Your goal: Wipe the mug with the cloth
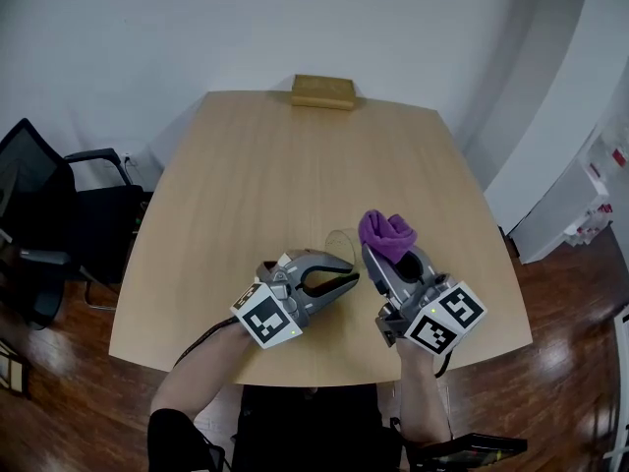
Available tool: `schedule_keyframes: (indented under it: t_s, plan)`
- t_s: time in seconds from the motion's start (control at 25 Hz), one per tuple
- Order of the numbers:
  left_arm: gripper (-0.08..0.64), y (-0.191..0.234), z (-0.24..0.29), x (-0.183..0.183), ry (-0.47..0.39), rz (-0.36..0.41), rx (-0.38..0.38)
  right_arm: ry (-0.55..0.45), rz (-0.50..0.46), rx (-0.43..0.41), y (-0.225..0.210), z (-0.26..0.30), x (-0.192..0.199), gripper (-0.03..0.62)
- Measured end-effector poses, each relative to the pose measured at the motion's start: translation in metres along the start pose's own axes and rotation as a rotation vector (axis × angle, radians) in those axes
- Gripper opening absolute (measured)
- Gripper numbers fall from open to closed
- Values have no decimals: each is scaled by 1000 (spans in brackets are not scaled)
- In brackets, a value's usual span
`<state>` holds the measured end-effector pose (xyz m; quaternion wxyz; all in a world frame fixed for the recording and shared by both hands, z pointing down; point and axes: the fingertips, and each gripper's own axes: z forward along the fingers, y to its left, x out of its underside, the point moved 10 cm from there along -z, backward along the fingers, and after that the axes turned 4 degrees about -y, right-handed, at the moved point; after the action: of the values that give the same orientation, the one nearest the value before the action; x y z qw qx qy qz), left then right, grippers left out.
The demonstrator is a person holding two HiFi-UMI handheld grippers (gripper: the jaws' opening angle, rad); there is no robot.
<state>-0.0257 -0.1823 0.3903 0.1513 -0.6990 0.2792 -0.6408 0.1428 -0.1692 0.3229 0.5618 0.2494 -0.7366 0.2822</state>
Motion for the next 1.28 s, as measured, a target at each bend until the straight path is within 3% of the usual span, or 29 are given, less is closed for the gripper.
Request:
schedule_keyframes:
  t_s: [0.16,0.28,0.36,0.48,0.6,0.8,0.92,1.12,1.2,1.28]
  plan:
    - [54,2,-2,1,5,4,-9,4,-70,-116,35,14,1,57]
    - [43,1,0,0,17,34,-15,-25,-46,-214,39,10,-9,57]
    - [43,-1,1,-1,28,69,-9,-71,-20,-142,17,-2,-25,57]
    - [43,-4,3,-2,47,125,10,-79,0,61,-34,-21,-44,57]
    - [43,-7,3,-2,68,169,30,-25,66,122,-63,-26,-42,57]
    - [43,-9,6,-2,80,181,36,85,138,-12,-44,-3,-13,57]
    - [43,-9,4,3,110,196,43,84,113,-68,-18,6,-6,57]
    - [43,-9,4,2,123,212,38,80,88,-279,15,13,-18,57]
    - [43,-8,5,1,128,227,41,30,96,-229,-2,5,-32,57]
    - [43,-10,6,1,148,262,55,4,87,-98,-32,-5,-44,57]
